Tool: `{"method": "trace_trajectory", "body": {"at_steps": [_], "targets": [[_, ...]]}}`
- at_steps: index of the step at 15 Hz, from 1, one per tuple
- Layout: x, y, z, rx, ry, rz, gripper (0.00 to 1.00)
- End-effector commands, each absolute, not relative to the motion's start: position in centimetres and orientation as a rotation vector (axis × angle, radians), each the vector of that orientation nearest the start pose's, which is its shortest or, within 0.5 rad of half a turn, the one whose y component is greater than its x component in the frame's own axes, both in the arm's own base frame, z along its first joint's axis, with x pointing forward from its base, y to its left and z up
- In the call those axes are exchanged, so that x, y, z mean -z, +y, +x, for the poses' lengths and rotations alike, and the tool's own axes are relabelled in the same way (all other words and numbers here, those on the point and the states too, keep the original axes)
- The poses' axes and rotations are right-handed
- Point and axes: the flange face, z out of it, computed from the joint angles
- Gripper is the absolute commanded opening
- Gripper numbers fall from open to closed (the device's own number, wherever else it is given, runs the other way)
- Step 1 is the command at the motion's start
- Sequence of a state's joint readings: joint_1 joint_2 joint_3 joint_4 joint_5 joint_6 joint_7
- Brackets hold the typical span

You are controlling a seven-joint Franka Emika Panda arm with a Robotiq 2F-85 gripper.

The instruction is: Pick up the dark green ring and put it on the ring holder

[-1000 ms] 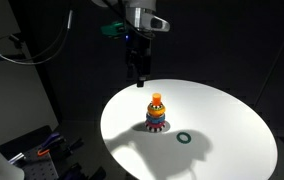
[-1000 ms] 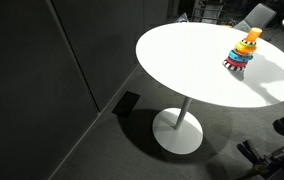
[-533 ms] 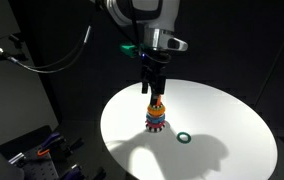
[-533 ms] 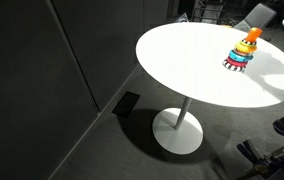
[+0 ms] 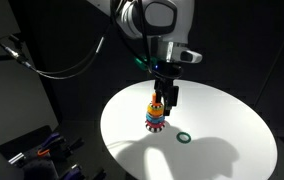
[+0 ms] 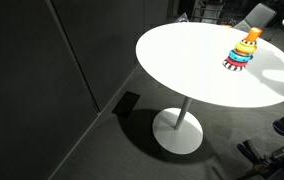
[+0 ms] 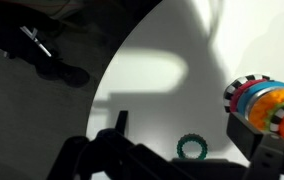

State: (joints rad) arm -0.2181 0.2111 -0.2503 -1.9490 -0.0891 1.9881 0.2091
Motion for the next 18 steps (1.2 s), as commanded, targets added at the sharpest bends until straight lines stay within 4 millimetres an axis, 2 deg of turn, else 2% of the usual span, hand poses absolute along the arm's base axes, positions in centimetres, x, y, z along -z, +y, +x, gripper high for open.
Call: {"method": "trace_trajectory", "body": {"at_steps": [1, 3, 4, 10, 18], "targets": [[-36.6, -27.2, 52.7, -0.281, 1.073, -3.057, 1.0], [-37.0, -26.4, 52.5, -0.282, 1.038, -3.071, 1.0], [-36.1, -26.7, 52.2, -0.297, 1.024, -3.076, 1.0], [-36.2, -26.4, 52.4, -0.296, 1.016, -3.079, 1.0], [-33.5, -28.9, 55.2, -0.242, 1.259, -3.001, 1.0]]}}
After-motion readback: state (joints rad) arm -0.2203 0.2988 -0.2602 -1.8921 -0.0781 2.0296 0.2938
